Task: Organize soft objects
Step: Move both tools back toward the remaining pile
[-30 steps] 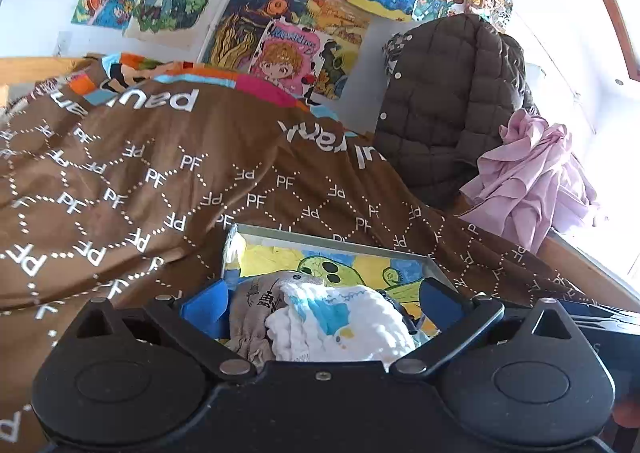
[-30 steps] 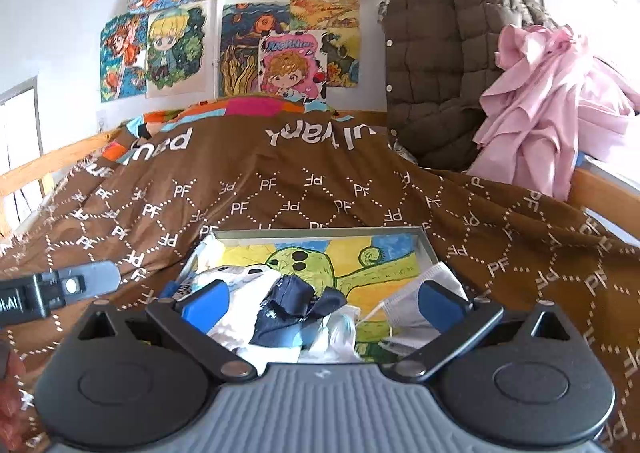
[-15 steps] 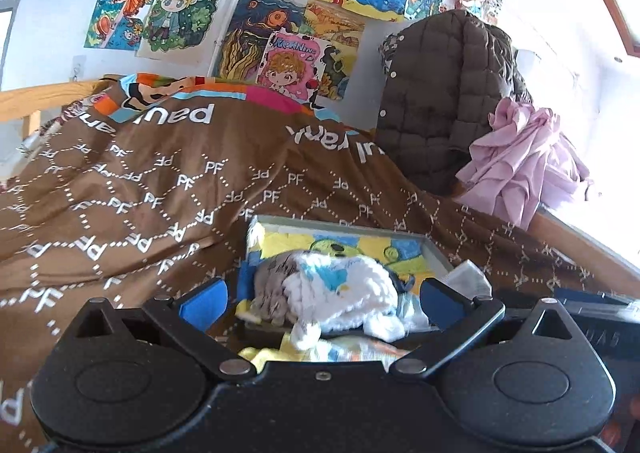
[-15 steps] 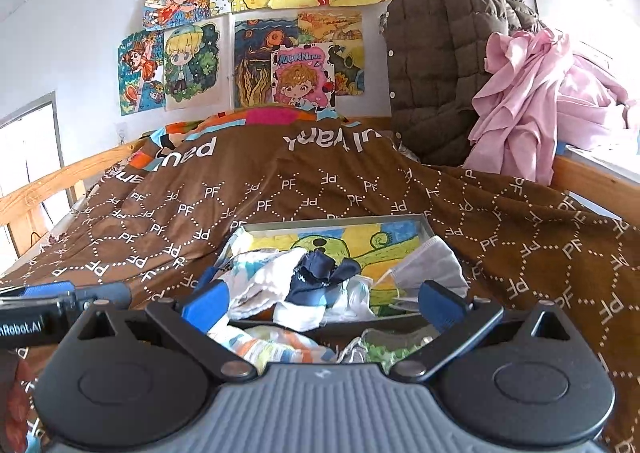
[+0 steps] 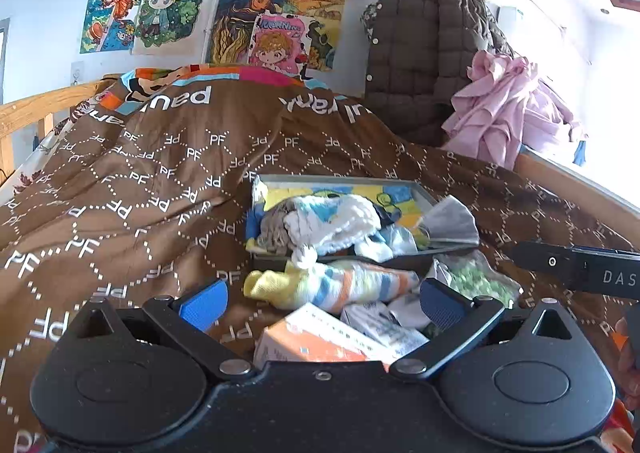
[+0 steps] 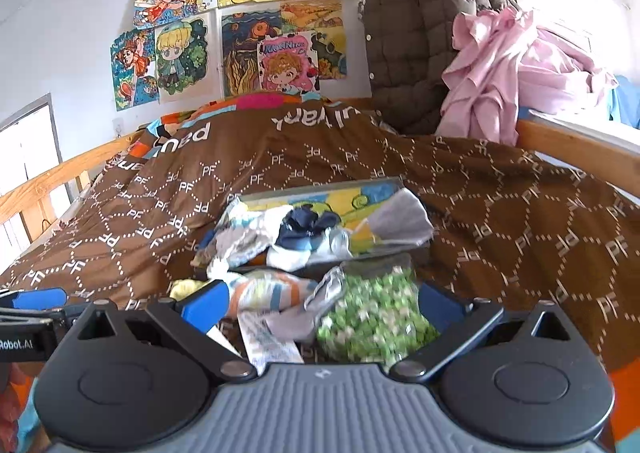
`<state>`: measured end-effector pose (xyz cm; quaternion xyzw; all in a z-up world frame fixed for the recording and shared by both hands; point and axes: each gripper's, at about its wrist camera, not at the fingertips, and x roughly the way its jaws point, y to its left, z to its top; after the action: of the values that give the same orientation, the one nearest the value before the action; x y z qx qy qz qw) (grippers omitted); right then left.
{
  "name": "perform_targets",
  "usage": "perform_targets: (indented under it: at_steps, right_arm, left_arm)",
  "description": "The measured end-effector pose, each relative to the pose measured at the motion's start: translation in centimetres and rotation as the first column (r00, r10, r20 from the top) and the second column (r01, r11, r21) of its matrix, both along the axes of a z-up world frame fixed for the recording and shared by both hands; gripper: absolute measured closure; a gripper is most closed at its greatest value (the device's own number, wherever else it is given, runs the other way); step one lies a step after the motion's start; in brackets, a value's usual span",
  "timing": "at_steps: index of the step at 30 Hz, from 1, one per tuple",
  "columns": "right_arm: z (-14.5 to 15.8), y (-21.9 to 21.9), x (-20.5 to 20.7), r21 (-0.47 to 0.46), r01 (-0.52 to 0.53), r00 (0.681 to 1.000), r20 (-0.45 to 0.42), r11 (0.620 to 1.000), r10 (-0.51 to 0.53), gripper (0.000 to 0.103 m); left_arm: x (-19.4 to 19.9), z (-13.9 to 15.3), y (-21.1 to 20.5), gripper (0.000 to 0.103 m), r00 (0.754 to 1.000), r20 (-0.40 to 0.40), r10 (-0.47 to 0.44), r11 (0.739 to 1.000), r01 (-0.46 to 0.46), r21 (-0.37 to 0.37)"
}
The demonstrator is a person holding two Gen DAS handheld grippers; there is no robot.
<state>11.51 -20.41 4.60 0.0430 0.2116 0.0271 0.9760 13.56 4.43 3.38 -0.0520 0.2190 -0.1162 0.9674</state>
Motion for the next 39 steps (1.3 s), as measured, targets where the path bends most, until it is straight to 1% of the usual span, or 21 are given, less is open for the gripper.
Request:
perform_targets:
  at_steps: [7,15,19,22,26,30,39]
  right_arm:
    - [-0.7,0.1,-2.9,-0.014,-0.006,0.999,-0.032,1.0,0.005,0.0]
    - [-1.0,0.4,-4.4,-0.023,-0.004,0.998,-0.058,1.0,0.002,0.0]
    - [-1.2,0.8,-4.6,-0.06,-0.011,0.998,-0.06,0.998,0.007,0.0]
    - [-1.4,1.0,-4.5,-0.081,-0.015,0.998,-0.058,0.997,0.011,0.0]
    - [-1.6,0.7,-4.1,-0.066,-0.023,0.998,-0.065,0.998,0.019,0.0]
    - [-1.7,0.8,-4.0,-0.071,-0.033,0.998,-0.064,0.997,0.029,0.0]
    - [-1.7,1.4,-3.6,-0.099,-0.056,0.997,-0.06,0.994,0.051,0.0]
  left_arm:
    - [-2.3,-0.2,0.1,0.001,0.999,-0.04,0.001,1.0,-0.001,0.002]
    - [-4.1,-0.1,-0.1,0.001,0.999,-0.052,0.002,1.0,-0.002,0.013]
    - [-4.5,-0.5,-0.3,0.001,0.996,-0.085,-0.007,1.0,0.009,0.02]
    - [-4.4,-0.8,-0.9,0.001,0.995,-0.097,-0.021,0.999,0.025,0.048]
    - [-4.1,-1.1,-1.3,0.001,0.993,-0.113,-0.021,0.997,0.029,0.07]
    - [-3.7,-1.5,-1.6,0.001,0.991,-0.136,-0.018,0.996,0.03,0.088]
    - [-3.5,-1.4,-2.2,0.001,0.994,-0.109,-0.013,0.995,0.024,0.093]
